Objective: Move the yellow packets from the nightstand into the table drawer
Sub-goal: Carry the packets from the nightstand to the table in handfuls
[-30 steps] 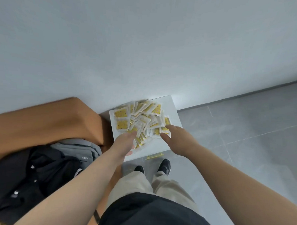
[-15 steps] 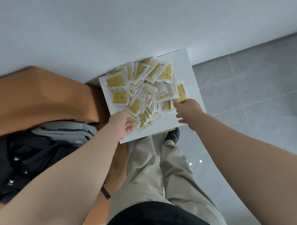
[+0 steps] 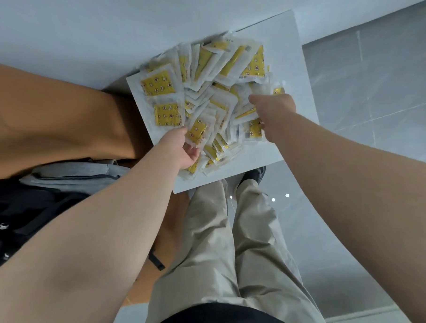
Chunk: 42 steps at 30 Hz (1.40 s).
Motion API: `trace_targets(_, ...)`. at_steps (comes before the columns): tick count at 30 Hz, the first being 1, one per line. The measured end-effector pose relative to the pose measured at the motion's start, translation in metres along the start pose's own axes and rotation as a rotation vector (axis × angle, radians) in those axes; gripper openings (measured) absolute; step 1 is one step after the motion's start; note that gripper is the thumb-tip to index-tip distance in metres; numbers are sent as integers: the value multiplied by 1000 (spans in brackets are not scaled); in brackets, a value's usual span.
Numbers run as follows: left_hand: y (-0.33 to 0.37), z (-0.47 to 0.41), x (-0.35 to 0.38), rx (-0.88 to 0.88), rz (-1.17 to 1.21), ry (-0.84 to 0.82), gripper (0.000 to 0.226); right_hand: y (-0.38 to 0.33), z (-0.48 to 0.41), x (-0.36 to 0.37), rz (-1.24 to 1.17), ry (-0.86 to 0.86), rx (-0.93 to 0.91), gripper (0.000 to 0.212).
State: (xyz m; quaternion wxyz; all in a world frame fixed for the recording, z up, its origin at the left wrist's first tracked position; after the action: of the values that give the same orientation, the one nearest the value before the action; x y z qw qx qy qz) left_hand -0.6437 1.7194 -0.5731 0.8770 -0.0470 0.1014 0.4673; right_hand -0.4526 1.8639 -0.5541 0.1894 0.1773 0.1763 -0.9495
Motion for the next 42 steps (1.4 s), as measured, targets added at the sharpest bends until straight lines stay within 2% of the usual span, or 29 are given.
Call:
trace_targets(2, -1, -3, -2, -6, 15, -14, 29, -1, -1, 6, -35, -15, 30, 33)
trace_targets(7, -1, -6, 1, 11, -33, -40, 17, -1, -4, 13, -80, 2, 53, 30)
trace_targets(11, 2, -9, -3, 66, -180, 51, 31, -1, -8, 14, -43, 55, 56, 28)
trace_targets(13, 5, -9, -5, 115, -218, 102, 30, 0, -9, 15, -47, 54, 60, 27)
trace_targets(15, 6, -9, -7, 115, -178, 107, 30, 1, -8, 15, -55, 53, 62, 26)
trace_targets(18, 8, -11, -11, 53, -40, 49, 43, 2, -7, 17, -63, 47, 58, 28)
trace_targets(22, 19, -8, -14, 28, -40, 57, 56, 2, -7, 19, -62, 51, 55, 35)
trace_targets(30, 38, -18, -14, 43, -122, 159, 37, 0, -2, 25, -77, 75, 66, 39)
trace_targets(36, 39, -19, -16, 17, -104, 136, 35, 0, 3, 33, -83, 35, 61, 55)
trace_targets(42, 37, -8, -11, 26, -107, 74, 27, 3, 2, 37, -72, 77, 53, 52)
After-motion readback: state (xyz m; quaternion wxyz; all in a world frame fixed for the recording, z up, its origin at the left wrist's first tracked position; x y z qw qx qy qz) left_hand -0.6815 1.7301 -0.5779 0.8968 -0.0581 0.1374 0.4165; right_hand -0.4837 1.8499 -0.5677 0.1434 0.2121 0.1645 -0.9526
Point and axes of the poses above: each hand's wrist, its own z-axis away from the middle knuckle, its own x-axis out of the palm, y = z × x, the point moved 6 cm from there along -z, towards the middle knuckle, and after that the axes turned 4 degrees about z, right-handed, at the moved point
